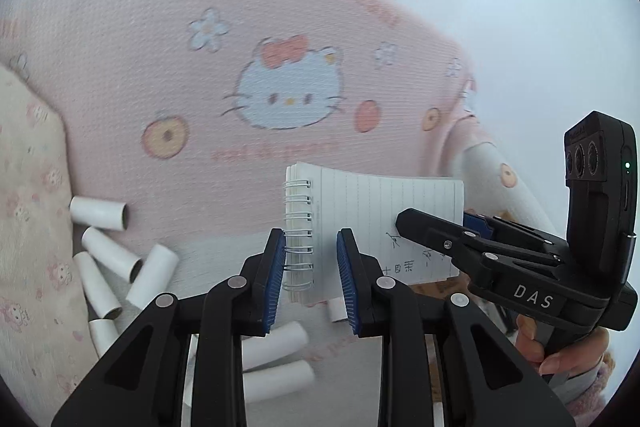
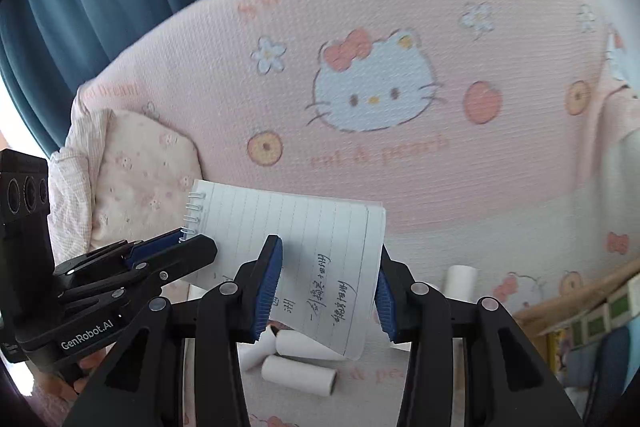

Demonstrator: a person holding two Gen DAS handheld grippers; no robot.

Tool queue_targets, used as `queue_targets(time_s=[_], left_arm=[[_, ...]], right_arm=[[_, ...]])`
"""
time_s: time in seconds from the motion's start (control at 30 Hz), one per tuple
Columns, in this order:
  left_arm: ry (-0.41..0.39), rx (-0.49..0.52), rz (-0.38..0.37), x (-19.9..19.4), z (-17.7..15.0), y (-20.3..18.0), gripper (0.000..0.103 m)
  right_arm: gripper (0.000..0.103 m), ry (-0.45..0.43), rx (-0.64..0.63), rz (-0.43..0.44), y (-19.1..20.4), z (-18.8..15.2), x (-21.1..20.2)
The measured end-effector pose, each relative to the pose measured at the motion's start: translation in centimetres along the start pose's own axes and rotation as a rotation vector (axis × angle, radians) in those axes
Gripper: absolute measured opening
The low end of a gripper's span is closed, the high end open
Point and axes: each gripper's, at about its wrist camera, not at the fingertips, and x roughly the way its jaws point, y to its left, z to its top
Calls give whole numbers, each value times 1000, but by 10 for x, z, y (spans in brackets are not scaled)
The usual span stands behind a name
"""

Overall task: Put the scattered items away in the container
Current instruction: 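Carry the notepad with both tools and lower it into the cardboard box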

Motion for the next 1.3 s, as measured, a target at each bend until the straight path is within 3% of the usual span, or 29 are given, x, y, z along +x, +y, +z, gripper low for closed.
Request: queue_targets(time_s=[0.27,0.5,0.67,0.87,1.3], left_arm=[[-29,80,-70,-4,8,-93,29],[19,186,-168,35,11,-173,29],[100,257,-264,78,6,-234,29],[185,357,-292,122,-4,-290,29],[427,468,-379,212,-40,-354,29]], right_arm=[[40,-111,55,-65,-53,-12,-88],[41,-151,182,-185,-117,-27,-143],[41,-148,301,-293,-170,-52,-172],[41,-109,446,-357,-225,-81,-183],[41,5,704,-467,-299,-140,-188]])
